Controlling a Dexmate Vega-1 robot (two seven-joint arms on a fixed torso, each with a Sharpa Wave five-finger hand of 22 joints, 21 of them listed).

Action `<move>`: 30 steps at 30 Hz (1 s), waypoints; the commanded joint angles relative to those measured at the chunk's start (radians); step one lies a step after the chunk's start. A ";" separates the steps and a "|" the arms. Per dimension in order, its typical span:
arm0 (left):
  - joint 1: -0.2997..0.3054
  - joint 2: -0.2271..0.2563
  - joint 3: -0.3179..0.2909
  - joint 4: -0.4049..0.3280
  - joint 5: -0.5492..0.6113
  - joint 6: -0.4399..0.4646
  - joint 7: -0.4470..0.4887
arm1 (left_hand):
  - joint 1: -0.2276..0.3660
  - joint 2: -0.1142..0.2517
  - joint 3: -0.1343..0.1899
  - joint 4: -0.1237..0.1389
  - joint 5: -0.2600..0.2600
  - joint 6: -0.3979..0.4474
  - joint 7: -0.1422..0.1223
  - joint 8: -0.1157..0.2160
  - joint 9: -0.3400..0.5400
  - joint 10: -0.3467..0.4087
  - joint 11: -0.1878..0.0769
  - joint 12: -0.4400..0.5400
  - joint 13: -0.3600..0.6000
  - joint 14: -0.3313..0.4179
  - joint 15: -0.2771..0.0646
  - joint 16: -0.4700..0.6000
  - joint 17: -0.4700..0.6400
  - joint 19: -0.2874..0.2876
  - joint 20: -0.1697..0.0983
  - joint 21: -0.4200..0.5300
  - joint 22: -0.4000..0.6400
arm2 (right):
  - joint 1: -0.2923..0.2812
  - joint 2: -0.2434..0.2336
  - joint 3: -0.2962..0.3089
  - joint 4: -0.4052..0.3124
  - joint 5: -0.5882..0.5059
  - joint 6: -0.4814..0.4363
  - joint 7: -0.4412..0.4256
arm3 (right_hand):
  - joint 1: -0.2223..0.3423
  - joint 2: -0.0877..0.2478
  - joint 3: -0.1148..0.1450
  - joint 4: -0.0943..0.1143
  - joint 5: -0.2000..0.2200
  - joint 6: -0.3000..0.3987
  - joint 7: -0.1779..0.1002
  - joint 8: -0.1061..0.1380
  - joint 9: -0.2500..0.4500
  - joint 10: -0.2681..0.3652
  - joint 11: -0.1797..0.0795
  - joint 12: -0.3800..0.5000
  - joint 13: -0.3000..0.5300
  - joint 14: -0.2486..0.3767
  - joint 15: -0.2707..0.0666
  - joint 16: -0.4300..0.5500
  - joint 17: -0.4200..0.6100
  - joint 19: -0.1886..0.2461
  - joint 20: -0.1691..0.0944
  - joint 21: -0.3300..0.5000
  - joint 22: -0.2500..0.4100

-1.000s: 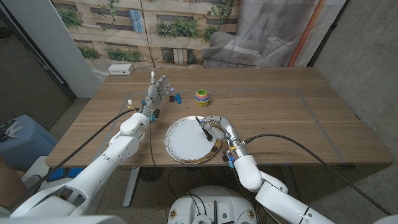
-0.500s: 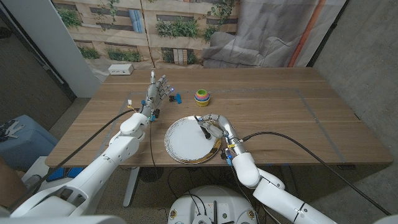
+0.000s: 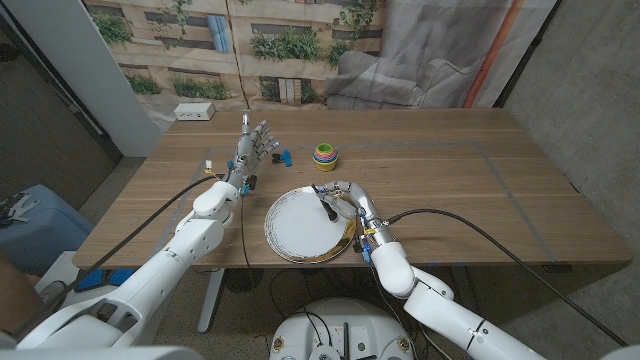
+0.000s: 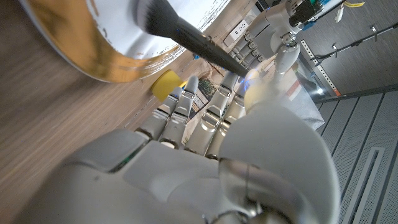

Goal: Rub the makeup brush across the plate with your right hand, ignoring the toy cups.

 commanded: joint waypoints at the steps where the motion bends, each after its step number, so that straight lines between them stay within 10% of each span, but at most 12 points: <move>1: -0.001 0.000 0.000 0.002 0.000 -0.001 -0.001 | -0.001 0.014 -0.001 0.007 0.004 -0.001 -0.008 0.008 0.002 0.001 -0.010 0.007 0.003 0.009 -0.014 0.004 0.002 0.008 -0.001 0.007 0.005 | 0.026 0.013 -0.007 0.037 0.003 0.020 0.007 | 0.009 0.002 -0.002 0.004 0.005 0.018 -0.009 0.007 0.004 0.004 0.004 0.000 0.003 -0.005 -0.172 0.005 0.001 0.003 -0.072 0.005 0.002; 30: 0.000 0.001 0.000 0.000 0.000 0.000 -0.001 | -0.001 0.014 -0.001 0.007 0.004 -0.001 -0.008 0.008 0.002 0.000 -0.012 0.007 0.003 0.008 -0.013 0.004 0.002 0.008 0.000 0.007 0.005 | 0.084 0.036 -0.017 0.116 0.009 0.076 0.027 | 0.011 0.002 -0.002 0.004 0.005 0.021 -0.008 0.003 0.005 0.005 0.004 0.000 0.004 -0.005 -0.172 0.005 0.001 0.003 -0.070 0.005 0.002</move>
